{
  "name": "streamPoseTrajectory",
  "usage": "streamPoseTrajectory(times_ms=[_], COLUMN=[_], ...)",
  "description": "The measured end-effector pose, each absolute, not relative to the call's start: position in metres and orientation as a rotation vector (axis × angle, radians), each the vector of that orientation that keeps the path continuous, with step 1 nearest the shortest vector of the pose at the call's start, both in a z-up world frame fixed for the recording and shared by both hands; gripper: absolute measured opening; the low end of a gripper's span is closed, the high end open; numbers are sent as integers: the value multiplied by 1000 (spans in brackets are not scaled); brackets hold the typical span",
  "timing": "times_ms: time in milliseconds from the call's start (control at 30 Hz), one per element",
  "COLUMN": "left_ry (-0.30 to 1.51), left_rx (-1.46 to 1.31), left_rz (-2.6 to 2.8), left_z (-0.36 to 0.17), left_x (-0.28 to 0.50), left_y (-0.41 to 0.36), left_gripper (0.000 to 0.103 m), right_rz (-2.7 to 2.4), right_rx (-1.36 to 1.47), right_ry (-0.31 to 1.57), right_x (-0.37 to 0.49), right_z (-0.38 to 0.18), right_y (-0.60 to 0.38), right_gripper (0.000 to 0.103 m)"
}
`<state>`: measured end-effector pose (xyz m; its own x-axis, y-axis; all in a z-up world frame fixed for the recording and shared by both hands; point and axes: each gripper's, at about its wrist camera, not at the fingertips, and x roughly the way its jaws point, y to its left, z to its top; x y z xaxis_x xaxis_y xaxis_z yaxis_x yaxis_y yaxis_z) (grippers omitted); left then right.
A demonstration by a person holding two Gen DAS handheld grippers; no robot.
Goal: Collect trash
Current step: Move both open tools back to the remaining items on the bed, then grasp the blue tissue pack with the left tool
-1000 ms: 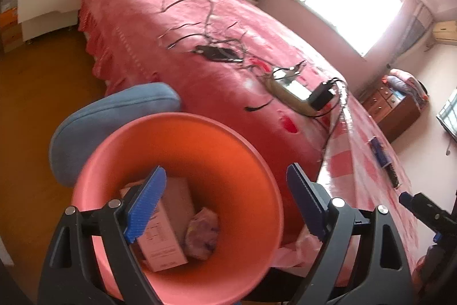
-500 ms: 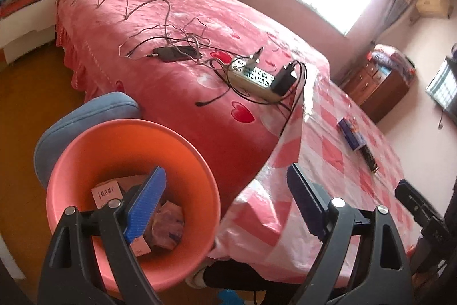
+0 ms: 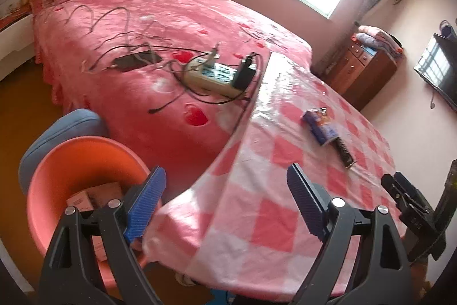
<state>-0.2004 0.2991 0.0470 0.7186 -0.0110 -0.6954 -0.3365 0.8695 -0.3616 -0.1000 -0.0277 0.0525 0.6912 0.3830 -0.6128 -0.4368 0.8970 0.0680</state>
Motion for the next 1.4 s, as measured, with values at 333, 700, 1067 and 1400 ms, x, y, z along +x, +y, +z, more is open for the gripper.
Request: streamPoseTrajectory(times_ms=[333,700,1067,1400], left_ry=[764,808,884,919], left_rx=[-449,-444,-498,-548], left_rz=[121,62,-16,-2], left_z=[57,51,36,21], left_x=[-159,-114,-55,-6], left_y=[261,221,183,174], left_gripper=[87,87,87,87], right_rz=[372,324,292,418], right_rx=[-83,-32,30,77], right_ry=[615,643,727,782], right_x=[-77,-49,-23,-12], right_z=[51,37,21,13], right_y=[-56,-88,-113,-100], right_gripper=[95,95,95,95])
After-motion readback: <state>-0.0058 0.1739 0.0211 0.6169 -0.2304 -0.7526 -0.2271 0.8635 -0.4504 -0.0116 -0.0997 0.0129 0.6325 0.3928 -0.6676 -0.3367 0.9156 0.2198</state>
